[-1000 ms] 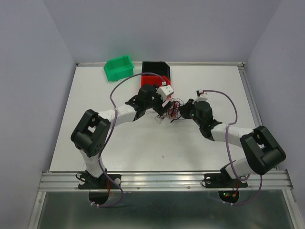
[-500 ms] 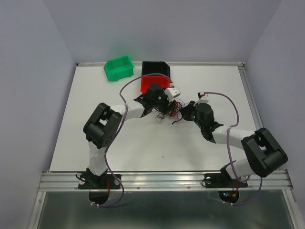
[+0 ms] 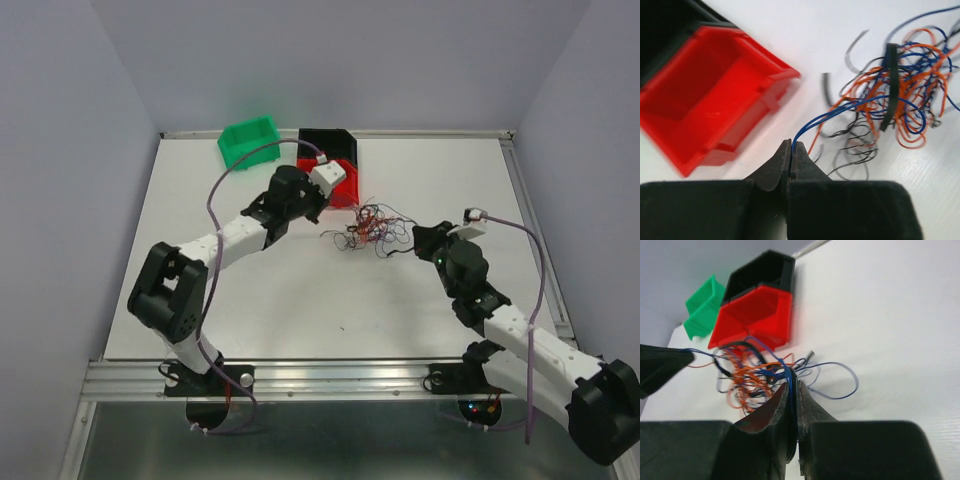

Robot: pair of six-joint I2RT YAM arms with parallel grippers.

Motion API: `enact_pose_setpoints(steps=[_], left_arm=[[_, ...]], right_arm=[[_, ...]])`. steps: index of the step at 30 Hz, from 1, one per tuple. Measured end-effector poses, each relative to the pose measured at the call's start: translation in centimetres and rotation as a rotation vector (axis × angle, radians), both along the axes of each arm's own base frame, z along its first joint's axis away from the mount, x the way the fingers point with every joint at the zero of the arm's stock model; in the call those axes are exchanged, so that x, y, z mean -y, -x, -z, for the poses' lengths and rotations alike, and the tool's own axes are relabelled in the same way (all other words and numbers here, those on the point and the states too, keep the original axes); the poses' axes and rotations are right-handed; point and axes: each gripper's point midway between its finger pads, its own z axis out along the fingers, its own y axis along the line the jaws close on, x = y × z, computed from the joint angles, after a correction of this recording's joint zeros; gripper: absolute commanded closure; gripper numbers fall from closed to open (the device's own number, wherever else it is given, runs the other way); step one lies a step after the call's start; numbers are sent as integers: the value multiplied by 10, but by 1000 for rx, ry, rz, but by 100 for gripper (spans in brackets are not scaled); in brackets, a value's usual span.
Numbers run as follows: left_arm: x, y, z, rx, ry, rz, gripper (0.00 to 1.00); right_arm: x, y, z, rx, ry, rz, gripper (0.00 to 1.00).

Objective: Untangle the cables

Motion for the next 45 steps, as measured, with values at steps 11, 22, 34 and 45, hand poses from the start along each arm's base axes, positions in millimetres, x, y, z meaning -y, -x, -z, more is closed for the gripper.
enact_pose_setpoints(steps=[11, 22, 34, 45], left_arm=[[-41, 5, -120, 190, 172, -95, 99], [-135, -28, -99, 157, 149, -530, 100], [-49, 58, -141, 262, 281, -29, 99], [-24, 113, -147, 281, 281, 206, 98]], right_arm=[[31, 29, -32, 69, -39, 81, 99], [51, 30, 18, -111, -22, 233, 97], [44, 30, 40, -167, 76, 169, 12], [-73, 42, 53, -12, 103, -515, 18]])
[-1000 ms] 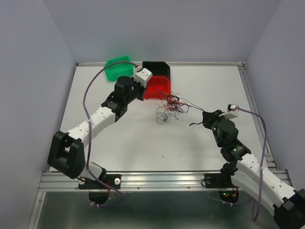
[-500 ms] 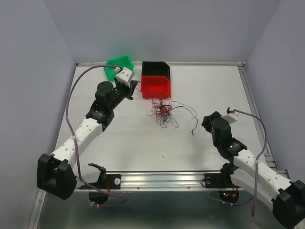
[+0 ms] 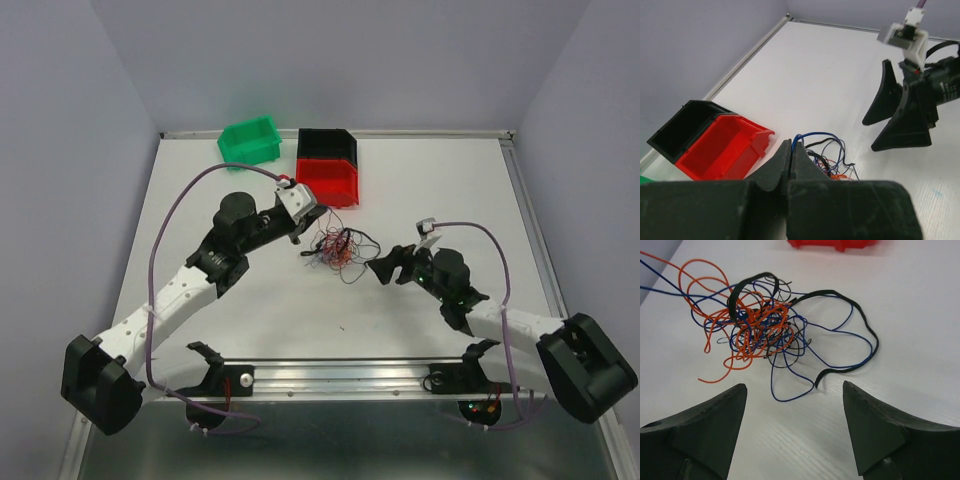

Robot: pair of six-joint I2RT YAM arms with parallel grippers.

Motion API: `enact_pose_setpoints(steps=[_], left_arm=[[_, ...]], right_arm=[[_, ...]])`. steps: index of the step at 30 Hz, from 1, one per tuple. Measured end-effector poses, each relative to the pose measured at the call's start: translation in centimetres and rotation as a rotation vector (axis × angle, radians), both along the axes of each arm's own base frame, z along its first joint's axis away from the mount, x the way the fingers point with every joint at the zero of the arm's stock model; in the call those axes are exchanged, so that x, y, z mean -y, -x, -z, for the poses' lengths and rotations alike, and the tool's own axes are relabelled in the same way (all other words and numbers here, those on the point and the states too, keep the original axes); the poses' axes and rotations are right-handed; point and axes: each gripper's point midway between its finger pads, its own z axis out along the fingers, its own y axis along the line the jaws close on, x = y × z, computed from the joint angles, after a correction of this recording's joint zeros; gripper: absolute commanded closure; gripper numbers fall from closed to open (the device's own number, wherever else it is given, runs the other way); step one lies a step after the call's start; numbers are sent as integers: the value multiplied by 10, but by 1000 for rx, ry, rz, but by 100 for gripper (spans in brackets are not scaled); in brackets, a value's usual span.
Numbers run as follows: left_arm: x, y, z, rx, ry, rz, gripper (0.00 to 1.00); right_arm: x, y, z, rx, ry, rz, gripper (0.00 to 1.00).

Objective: Untangle the cables

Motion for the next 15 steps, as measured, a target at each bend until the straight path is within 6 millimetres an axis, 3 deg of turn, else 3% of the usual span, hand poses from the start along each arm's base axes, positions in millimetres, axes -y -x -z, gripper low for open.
enact_pose_setpoints(steps=[4, 6, 9, 10, 12, 13, 15], left_arm=[[-2, 7, -8, 16, 12, 14, 98], [-2, 9, -11, 21, 15, 21, 98], [-2, 10, -10, 18, 14, 26, 98], [-2, 11, -10, 15, 12, 27, 98], [-2, 11, -8, 11, 10, 28, 98], [-2, 11, -8, 8, 8, 27, 98], [-3, 10, -8, 8, 9, 16, 96]], right_arm=[[-29, -1, 27, -21, 51, -136, 18], [-46, -9, 30, -9, 53, -181, 18], [-71, -24, 28, 27, 27, -228, 28], [-81, -30, 30, 33, 17, -242, 45], [-92, -37, 29, 54, 3, -254, 67], [-97, -39, 28, 64, -16, -258, 84], [-102, -40, 24, 72, -43, -256, 94]])
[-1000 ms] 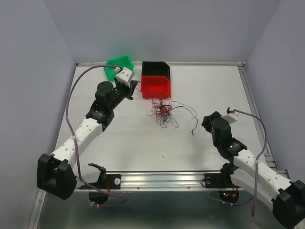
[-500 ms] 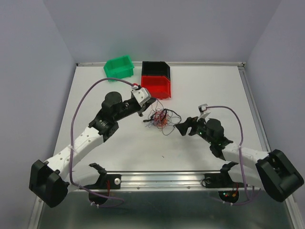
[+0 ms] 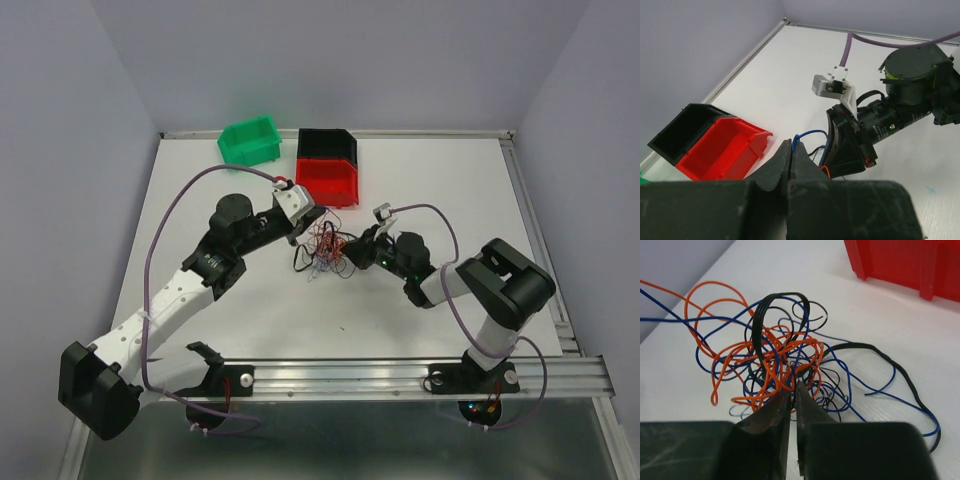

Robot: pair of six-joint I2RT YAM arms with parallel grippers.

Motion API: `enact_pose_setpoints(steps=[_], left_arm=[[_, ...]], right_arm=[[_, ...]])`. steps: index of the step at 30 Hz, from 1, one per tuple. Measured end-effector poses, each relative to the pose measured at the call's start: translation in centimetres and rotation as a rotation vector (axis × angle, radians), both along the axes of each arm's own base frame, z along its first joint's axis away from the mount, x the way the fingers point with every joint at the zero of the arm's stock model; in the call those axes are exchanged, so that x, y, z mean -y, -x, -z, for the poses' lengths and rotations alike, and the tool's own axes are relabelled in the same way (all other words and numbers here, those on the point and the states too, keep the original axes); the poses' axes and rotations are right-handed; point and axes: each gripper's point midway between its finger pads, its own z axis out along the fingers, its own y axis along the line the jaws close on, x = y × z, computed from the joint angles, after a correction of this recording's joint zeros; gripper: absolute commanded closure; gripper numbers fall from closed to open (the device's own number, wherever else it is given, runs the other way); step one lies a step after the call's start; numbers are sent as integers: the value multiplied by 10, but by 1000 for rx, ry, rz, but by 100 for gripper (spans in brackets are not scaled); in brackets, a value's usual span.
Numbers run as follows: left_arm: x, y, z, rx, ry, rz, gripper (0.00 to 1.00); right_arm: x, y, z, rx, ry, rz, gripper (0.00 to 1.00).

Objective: Untangle the cables

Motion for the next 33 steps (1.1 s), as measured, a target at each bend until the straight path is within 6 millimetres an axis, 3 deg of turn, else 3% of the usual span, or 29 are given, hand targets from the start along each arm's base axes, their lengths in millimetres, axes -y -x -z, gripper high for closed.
enact_pose_setpoints(steps=[1, 4, 5, 7, 8, 12, 16, 24, 33], left_arm=[[-1, -2, 0, -2, 1, -14, 96], [-15, -22, -1, -8, 13, -158, 91], [-22, -31, -2, -7, 18, -215, 61], [-34, -47, 0, -14, 25, -319, 28], [-39, -52, 1, -17, 26, -353, 1], [-50, -71, 15, -46, 2, -451, 1], [-32, -76, 29, -87, -52, -374, 1], [10, -42, 67, -130, -164, -36, 1], [24, -14, 88, -62, -275, 176, 1]], right_arm=[[0, -2, -3, 9, -9, 8, 99], [1, -5, -16, 34, -49, 40, 100], [5, -4, -20, 40, -58, 54, 100], [12, 2, -30, 55, -76, 71, 99], [17, 7, -39, 70, -92, 78, 100], [27, 20, -65, 131, -144, 78, 99], [33, 29, -75, 157, -166, 76, 100], [38, 38, -82, 175, -179, 67, 99], [48, 44, -86, 188, -190, 94, 99]])
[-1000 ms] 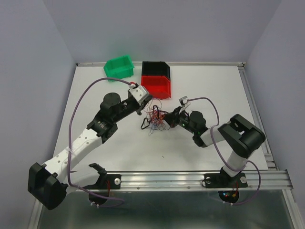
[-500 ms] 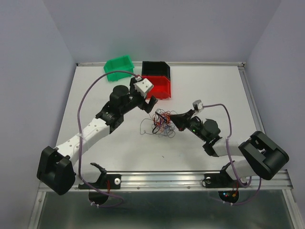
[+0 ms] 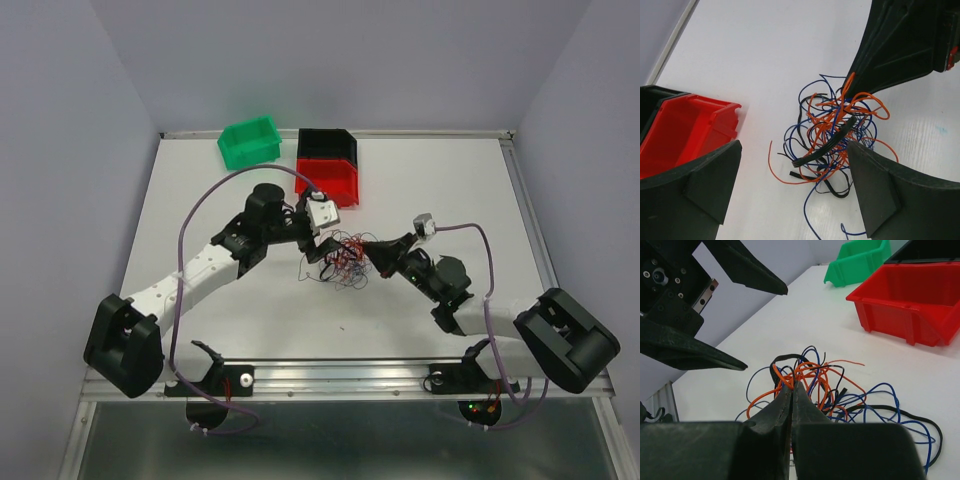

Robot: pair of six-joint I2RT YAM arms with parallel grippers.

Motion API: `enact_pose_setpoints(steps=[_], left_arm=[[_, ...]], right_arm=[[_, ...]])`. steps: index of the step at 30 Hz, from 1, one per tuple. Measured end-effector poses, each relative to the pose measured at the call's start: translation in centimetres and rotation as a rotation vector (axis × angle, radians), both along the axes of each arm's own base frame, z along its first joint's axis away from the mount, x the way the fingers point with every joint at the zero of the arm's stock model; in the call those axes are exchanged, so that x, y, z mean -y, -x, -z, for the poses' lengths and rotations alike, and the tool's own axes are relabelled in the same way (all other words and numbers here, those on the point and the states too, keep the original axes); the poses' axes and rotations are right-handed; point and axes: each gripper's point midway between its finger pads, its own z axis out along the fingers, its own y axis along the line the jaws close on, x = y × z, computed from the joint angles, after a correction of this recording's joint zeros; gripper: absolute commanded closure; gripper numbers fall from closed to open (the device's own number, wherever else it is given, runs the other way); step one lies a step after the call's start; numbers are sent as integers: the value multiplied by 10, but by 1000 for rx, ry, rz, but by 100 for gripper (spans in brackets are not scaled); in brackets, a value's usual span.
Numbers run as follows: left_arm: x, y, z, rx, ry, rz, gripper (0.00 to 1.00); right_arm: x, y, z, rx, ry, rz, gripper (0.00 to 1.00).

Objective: Untangle the cables

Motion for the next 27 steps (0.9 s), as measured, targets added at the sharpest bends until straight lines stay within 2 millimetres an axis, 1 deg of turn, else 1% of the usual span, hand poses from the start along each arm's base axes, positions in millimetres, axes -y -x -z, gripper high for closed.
enact_pose_setpoints(steps=[4, 7, 8, 9, 10, 11, 12, 13, 15, 17, 19, 20, 23, 25, 26, 27], left_arm=[[4, 4, 5, 20, -24, 21, 1], [13, 6, 18, 18, -58, 41, 3], [17, 6, 30, 6, -82, 45, 12], [19, 7, 38, -7, -98, 49, 19], [22, 7, 51, -22, -129, 50, 38], [23, 8, 59, -35, -143, 49, 38], [24, 8, 69, -49, -169, 44, 60], [25, 8, 78, -56, -194, 37, 71], [26, 6, 88, -52, -228, 23, 100], [23, 2, 91, -52, -246, -19, 100], [20, -8, 84, -26, -235, -81, 100], [17, -16, 77, -13, -222, -127, 100], [-1, -38, 52, 19, -164, -267, 100], [-25, -60, 24, 38, -86, -395, 100], [-40, -70, 9, 44, -41, -460, 100], [-56, -80, -5, 49, 4, -525, 100]], right_arm=[[2, 2, -8, 19, -13, 2, 99], [2, 3, -11, 23, -16, 2, 99], [3, 3, -10, 22, -16, 2, 99], [3, 4, -10, 21, -15, 2, 99], [4, 4, -8, 17, -12, 5, 99], [4, 4, -8, 16, -11, 5, 99], [5, 4, -7, 13, -11, 11, 100], [6, 4, -8, 14, -12, 14, 99], [10, 2, -10, 16, -22, 39, 100], [18, 2, -11, 12, -37, 80, 99], [31, -1, -10, -4, -60, 152, 99], [41, -2, -7, -20, -76, 203, 99], [73, -7, -4, -64, -139, 362, 99], [100, -10, -3, -106, -200, 498, 100], [109, -10, -7, -112, -228, 537, 100], [124, -9, -12, -126, -279, 604, 99]])
